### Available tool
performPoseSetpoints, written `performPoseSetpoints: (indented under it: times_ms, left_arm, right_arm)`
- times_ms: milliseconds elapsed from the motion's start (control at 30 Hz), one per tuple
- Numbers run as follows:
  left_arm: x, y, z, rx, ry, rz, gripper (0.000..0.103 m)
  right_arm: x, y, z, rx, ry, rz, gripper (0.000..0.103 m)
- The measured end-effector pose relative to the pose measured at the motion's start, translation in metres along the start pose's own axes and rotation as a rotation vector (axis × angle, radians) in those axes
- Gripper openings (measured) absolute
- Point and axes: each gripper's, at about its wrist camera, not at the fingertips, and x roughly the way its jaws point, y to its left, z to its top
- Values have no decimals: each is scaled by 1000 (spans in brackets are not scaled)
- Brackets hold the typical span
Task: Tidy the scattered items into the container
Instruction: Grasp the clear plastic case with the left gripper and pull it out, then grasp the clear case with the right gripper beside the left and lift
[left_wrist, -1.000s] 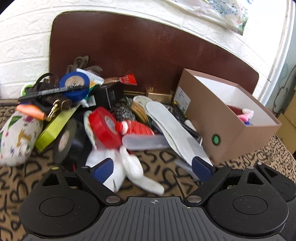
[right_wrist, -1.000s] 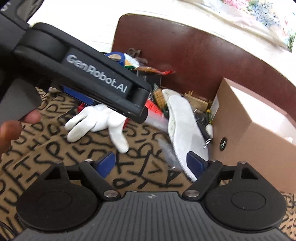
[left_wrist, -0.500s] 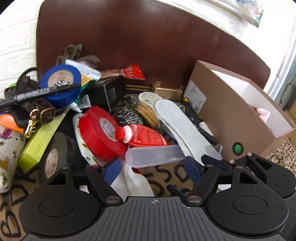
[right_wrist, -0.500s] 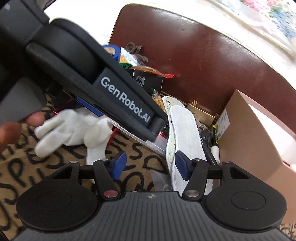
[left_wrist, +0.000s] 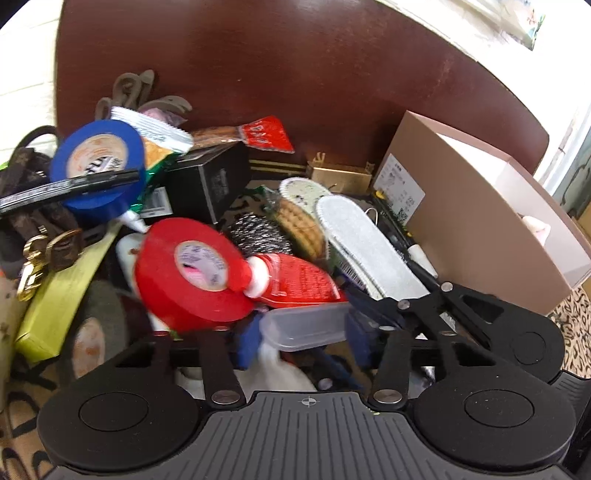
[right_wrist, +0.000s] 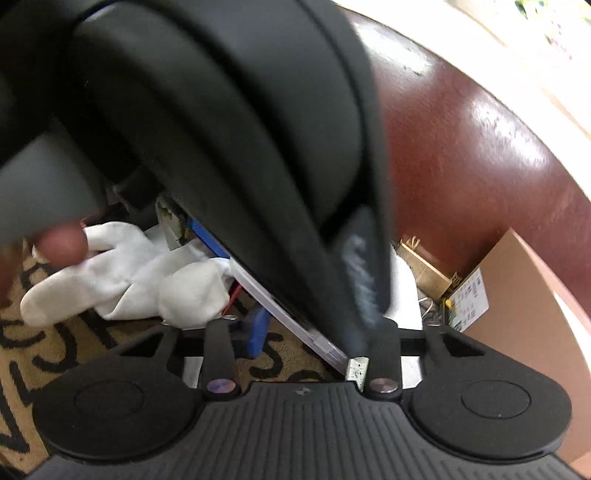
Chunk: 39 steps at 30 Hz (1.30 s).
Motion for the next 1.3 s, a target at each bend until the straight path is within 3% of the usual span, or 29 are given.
performPoseSetpoints:
  times_ms: [67,300,500,633,733,833,1000,1100,1167,1300]
  left_arm:
    - [-7,2,-3,-16,7,-16,55]
    - [-44,-26,-31,62,11,-17,54]
    - [-69,-48,-78,88,100,-96,57]
    - [-76,-61,-102,65,157,-141,57]
    - [-83,-71,-119,84,192,-175,60]
    - [-95,-73,-125,113,177,-164,65]
    - [-107,-65,-121,115,143,-141,70]
    - [-103,-69,-116,125,156,-177,70]
    - [-96,-76,-115,161,177,-197,70]
    - [-77,-95,-117,252,233,-216,69]
  right_arm:
    - [-11,5,-4,-34,-14,-8,38]
    - [-69,18,-25,-57,-57,0,34]
    - [-133,34,-57,-97,-78,7,34]
    - [-167,42,-75,-63,-46,26,36]
    - [-189,48,-89,-75,-32,34,43]
    - [-209,46,-101,-53,-27,2,63]
    - [-231,19,-110,154,43,41,75]
    - [-235,-1,-117,374,103,105,79]
    - [-248,10,-122,487,129,143,79]
    - [-212,5,-124,575,161,159,82]
